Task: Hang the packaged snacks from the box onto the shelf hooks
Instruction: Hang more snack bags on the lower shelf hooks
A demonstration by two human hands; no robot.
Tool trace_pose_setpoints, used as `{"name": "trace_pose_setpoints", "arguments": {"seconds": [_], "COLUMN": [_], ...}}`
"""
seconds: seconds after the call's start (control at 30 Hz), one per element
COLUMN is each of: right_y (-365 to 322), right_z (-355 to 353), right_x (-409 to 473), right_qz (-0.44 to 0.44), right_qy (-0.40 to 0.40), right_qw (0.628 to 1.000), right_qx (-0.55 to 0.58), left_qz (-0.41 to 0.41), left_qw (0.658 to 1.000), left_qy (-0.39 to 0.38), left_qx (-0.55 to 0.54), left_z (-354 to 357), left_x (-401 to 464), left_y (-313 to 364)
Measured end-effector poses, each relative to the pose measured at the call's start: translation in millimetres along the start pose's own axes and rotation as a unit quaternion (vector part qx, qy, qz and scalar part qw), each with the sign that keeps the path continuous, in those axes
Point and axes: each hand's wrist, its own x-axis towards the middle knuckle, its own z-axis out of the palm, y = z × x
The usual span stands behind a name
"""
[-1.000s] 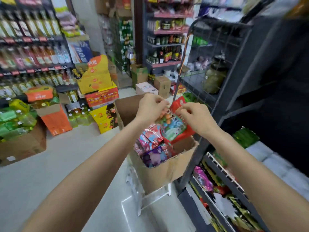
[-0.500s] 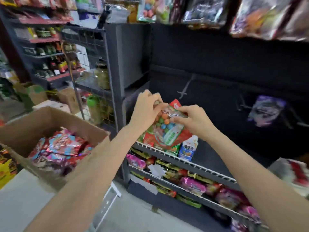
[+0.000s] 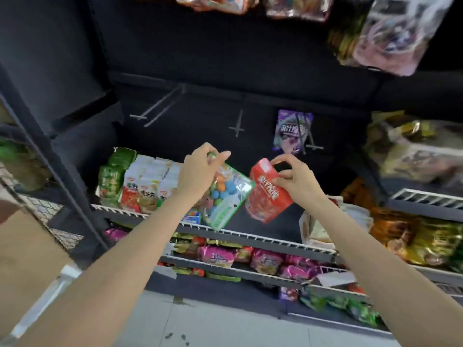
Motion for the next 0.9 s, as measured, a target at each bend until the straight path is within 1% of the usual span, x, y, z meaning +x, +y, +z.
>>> {"name": "trace_pose_setpoints", "arguments": {"seconds": [0.07, 0.13, 0.17, 0.2, 0.23, 0.4, 0.5, 0.6, 0.77, 0.9], "right_y": [16.2, 31.6, 38.8, 45.8, 52.3, 79.2, 86.4, 82.9, 76.3, 77.0], "right_z": [-15.4, -28.1, -33.8, -39.1, -44.4, -70.0, -78.6, -79.8, -75.0, -70.9], "right_x": [3.5, 6.6, 8.2, 10.3, 12.6, 33.0, 48.6, 63.2, 76.7, 78.4], "right_qz": [0.023, 0.02, 0.009, -0.002, -0.011, -0.027, -0.034, -0.069, -0.094, -0.09], "right_qy": [0.002, 0.0, -0.004, -0.008, -0.01, 0.049, 0.046, 0.057, 0.083, 0.089], "right_qw": [1.0, 0.999, 1.0, 0.999, 0.999, 0.996, 0.994, 0.993, 0.99, 0.99], "right_qx": [0.019, 0.028, 0.029, 0.034, 0.039, 0.068, 0.094, 0.08, 0.061, 0.055], "left_qz": [0.033, 0.052, 0.054, 0.051, 0.047, 0.024, 0.015, 0.004, 0.003, -0.002], "left_qw": [0.995, 0.979, 0.969, 0.965, 0.966, 0.984, 0.992, 0.997, 1.0, 1.0], "left_qy": [-0.06, -0.144, -0.182, -0.203, -0.208, -0.156, -0.118, -0.072, -0.023, -0.011], "left_qx": [0.066, 0.135, 0.156, 0.16, 0.15, 0.088, 0.042, 0.018, 0.015, 0.019], "left_z": [23.6, 50.1, 63.3, 76.1, 87.9, 130.2, 143.3, 149.7, 153.0, 155.7], "left_x": [-4.6, -4.4, -3.3, -1.2, 0.7, 14.2, 22.7, 30.3, 39.1, 41.8], "left_y": [18.3, 34.7, 42.3, 48.8, 54.7, 63.0, 54.8, 53.2, 54.3, 53.4]}}
